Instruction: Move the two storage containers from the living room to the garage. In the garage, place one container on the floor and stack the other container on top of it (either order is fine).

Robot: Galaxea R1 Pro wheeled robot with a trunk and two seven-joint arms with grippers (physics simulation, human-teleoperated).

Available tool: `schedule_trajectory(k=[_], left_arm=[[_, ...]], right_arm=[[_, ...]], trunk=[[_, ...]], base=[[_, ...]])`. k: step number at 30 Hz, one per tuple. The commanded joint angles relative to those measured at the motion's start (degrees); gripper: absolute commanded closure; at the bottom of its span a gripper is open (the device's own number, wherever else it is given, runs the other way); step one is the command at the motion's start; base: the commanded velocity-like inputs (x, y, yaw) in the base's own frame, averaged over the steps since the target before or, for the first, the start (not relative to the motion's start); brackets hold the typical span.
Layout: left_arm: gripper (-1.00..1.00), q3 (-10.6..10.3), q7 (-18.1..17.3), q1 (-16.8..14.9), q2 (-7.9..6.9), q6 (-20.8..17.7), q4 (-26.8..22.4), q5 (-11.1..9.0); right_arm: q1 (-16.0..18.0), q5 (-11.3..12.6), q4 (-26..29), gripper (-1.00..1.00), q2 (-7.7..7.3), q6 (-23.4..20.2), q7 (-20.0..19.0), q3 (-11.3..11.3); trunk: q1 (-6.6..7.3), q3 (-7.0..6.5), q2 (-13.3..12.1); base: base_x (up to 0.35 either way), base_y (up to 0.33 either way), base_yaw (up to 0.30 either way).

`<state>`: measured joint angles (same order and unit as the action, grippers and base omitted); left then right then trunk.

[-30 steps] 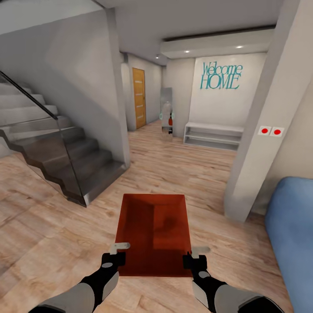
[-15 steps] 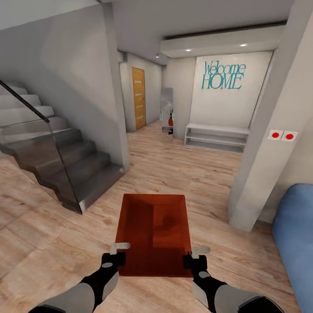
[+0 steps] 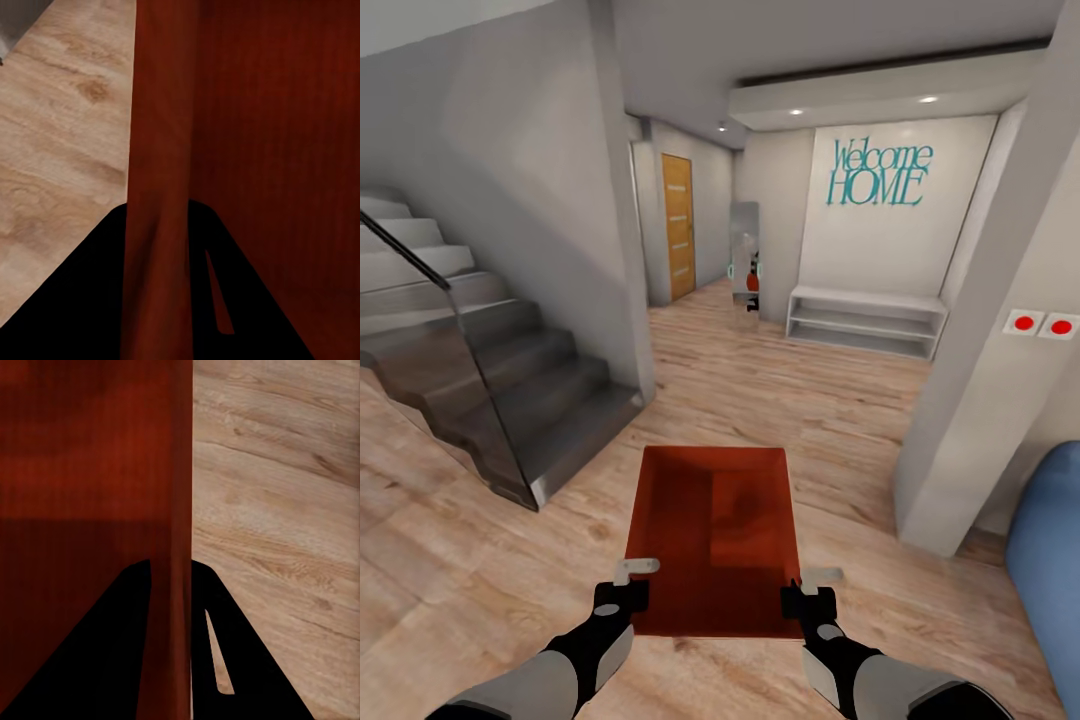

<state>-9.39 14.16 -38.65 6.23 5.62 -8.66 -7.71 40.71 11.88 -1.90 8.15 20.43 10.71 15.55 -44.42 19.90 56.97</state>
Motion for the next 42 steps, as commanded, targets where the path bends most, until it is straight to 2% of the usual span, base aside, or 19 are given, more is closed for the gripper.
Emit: schedule_trajectory(k=[1, 26, 42], left_arm=[[1.00, 2.09, 0.43, -0.06, -3.39, -0.08, 0.05, -5.39], [1.00, 2.09, 0.43, -0.09, -3.41, -0.08, 0.05, -5.39], [1.00, 2.09, 0.43, -0.06, -3.41, -0.08, 0.05, -5.39]], right_arm=[[0.08, -1.94, 0.14, 1.00, -0.86, 0.00, -0.16, -2.65], [0.08, -2.02, 0.18, 1.00, -0.80, 0.06, -0.13, -2.63], [0.08, -1.94, 0.17, 1.00, -0.86, 0.05, -0.16, -2.63]], trunk=[[-0.04, 0.07, 0.04], [-0.04, 0.07, 0.04], [-0.04, 0.07, 0.04]], base=[[0.323, 0.000, 0.000], [0.323, 0.000, -0.005], [0.323, 0.000, -0.203]])
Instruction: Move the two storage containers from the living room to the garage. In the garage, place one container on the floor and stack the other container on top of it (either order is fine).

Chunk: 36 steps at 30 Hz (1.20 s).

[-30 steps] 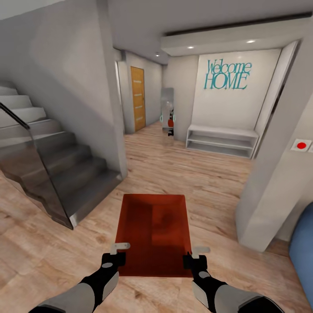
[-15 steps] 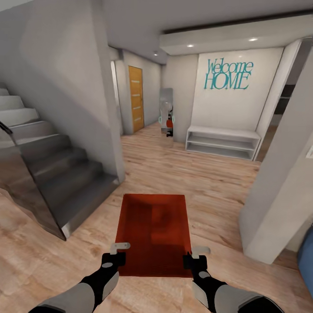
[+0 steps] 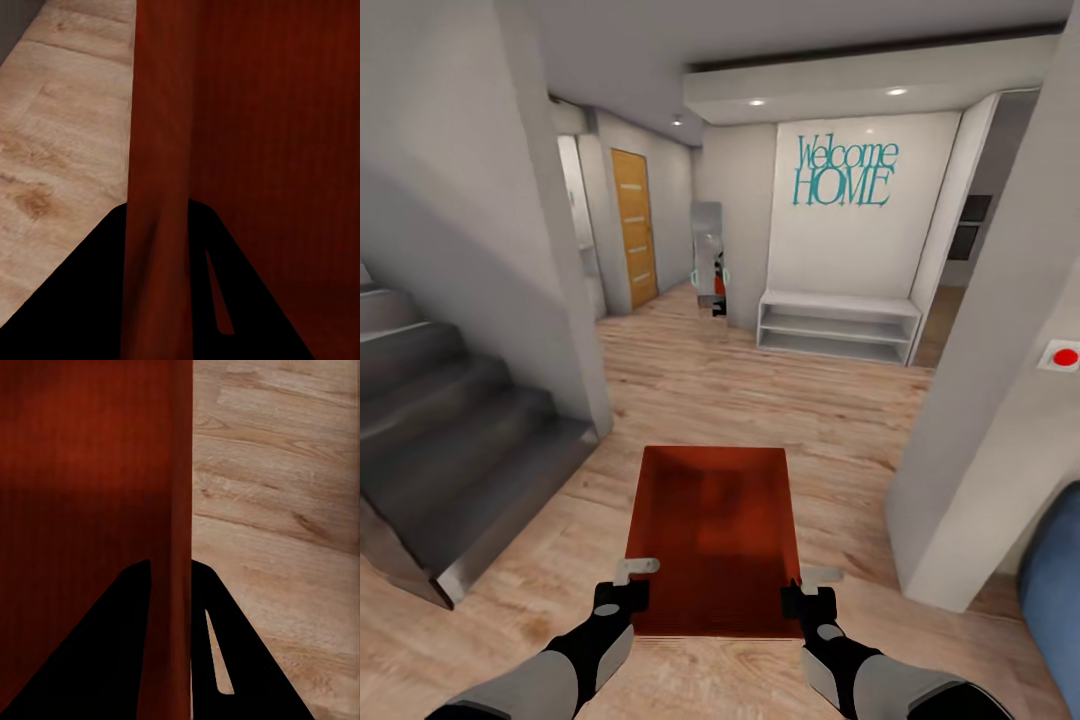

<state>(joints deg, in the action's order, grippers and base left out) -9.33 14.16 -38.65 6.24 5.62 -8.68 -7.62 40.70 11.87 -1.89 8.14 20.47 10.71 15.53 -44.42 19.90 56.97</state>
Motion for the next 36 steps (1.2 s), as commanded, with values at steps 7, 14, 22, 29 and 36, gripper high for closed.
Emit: schedule_trajectory(k=[7, 14, 22, 29, 36], left_arm=[[1.00, 2.04, 0.43, -0.08, -3.43, -0.08, 0.07, -5.48], [1.00, 2.04, 0.43, -0.06, -3.43, -0.08, 0.07, -5.48], [1.00, 2.04, 0.43, -0.07, -3.43, -0.08, 0.07, -5.48], [1.00, 2.07, 0.43, -0.04, -3.43, -0.08, 0.07, -5.52], [1.00, 2.11, 0.43, -0.04, -3.43, -0.08, 0.07, -5.54]], right_arm=[[0.08, -1.93, 0.15, 1.00, -0.85, 0.01, -0.16, -2.62], [0.08, -1.93, 0.14, 1.00, -0.85, 0.00, -0.14, -2.62], [0.08, -1.93, 0.15, 1.00, -0.85, 0.01, -0.16, -2.62], [0.08, -1.93, 0.15, 1.00, -0.85, 0.01, -0.15, -2.62], [0.08, -1.91, 0.15, 1.00, -0.85, 0.01, -0.13, -2.66]], trunk=[[-0.04, 0.07, 0.04], [-0.04, 0.07, 0.04], [-0.04, 0.07, 0.04], [-0.04, 0.07, 0.04], [-0.04, 0.07, 0.04]], base=[[0.323, 0.000, -0.005], [0.323, 0.000, 0.000], [0.323, 0.000, 0.000], [0.323, 0.000, 0.000], [0.323, 0.000, 0.000]])
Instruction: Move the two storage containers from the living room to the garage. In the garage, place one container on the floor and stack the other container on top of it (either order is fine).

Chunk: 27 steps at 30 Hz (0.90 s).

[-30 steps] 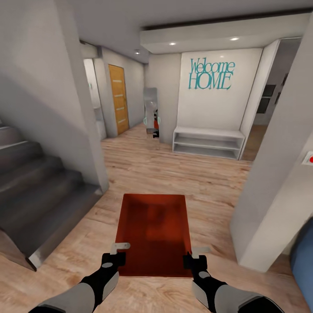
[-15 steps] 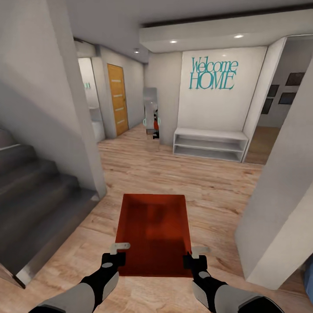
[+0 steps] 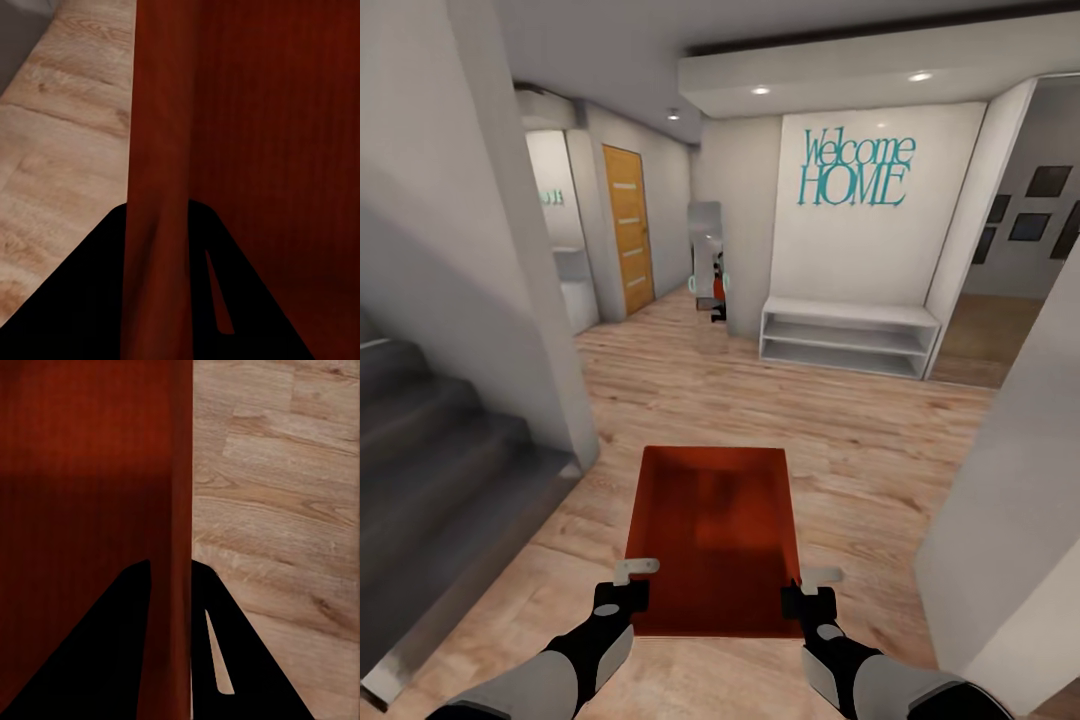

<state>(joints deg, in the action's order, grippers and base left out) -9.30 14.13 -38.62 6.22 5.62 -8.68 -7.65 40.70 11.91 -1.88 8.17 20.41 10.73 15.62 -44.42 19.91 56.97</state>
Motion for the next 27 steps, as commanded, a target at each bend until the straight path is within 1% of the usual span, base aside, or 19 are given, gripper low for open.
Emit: schedule_trajectory(k=[1, 27], left_arm=[[1.00, 2.09, 0.45, -0.06, -3.40, -0.08, 0.07, -5.50], [1.00, 2.07, 0.45, -0.09, -3.40, -0.08, 0.07, -5.52]], right_arm=[[0.08, -1.96, 0.15, 1.00, -0.87, 0.07, -0.12, -2.74], [0.08, -1.92, 0.14, 1.00, -0.87, 0.07, -0.17, -2.75]], trunk=[[-0.04, 0.06, 0.04], [-0.04, 0.06, 0.04]], base=[[0.323, 0.000, 0.000], [0.323, 0.000, 0.000]])
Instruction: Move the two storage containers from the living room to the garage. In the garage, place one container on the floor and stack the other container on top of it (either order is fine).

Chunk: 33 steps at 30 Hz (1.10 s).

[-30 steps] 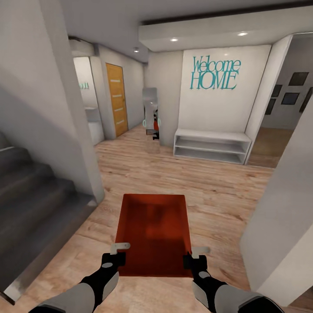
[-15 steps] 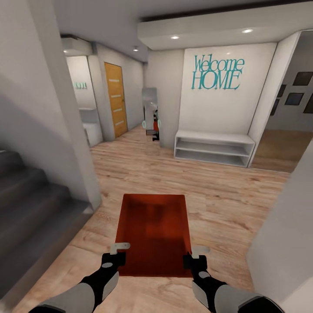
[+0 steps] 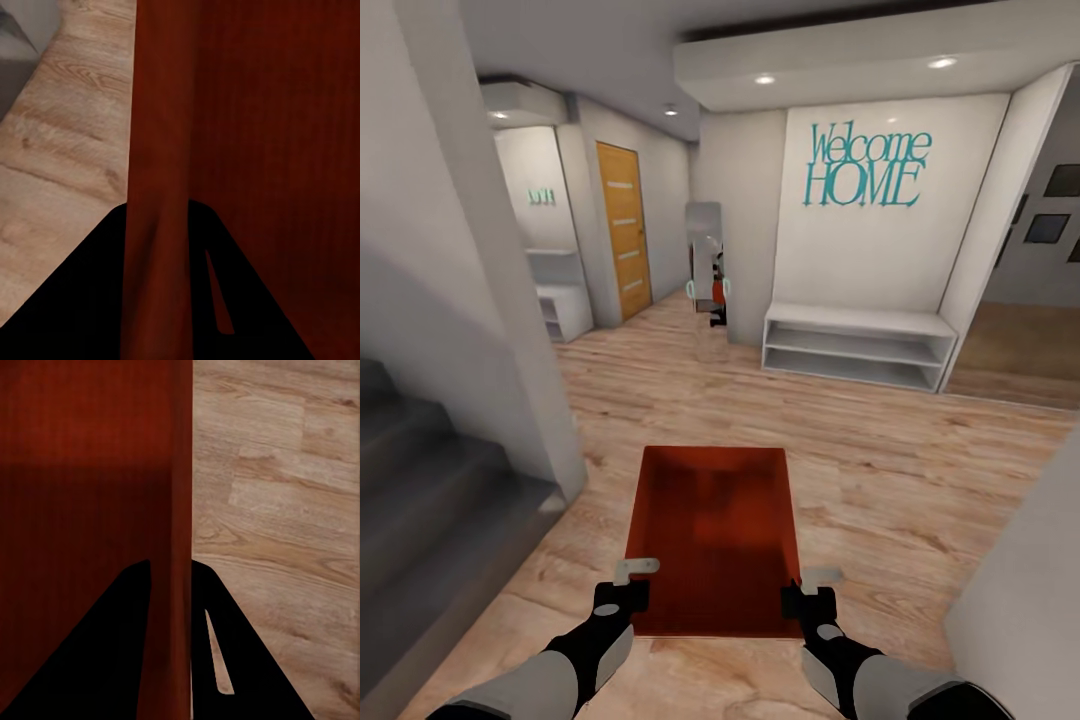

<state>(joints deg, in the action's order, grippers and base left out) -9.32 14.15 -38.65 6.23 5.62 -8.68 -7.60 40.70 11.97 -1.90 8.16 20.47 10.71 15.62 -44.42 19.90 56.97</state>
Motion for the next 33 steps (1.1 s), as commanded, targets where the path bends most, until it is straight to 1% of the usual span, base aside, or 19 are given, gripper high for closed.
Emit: schedule_trajectory(k=[1, 33], left_arm=[[1.00, 2.06, 0.44, -0.05, -3.42, -0.08, 0.07, -5.58], [1.00, 2.03, 0.44, -0.04, -3.34, -0.08, 0.07, -5.59]], right_arm=[[0.08, -1.97, 0.15, 1.00, -0.86, 0.01, -0.13, -2.73], [0.08, -1.87, 0.14, 1.00, -0.86, 0.13, -0.12, -2.77]], trunk=[[-0.04, 0.07, 0.04], [-0.04, 0.07, 0.04]], base=[[0.323, 0.000, 0.000], [0.323, 0.000, 0.000]])
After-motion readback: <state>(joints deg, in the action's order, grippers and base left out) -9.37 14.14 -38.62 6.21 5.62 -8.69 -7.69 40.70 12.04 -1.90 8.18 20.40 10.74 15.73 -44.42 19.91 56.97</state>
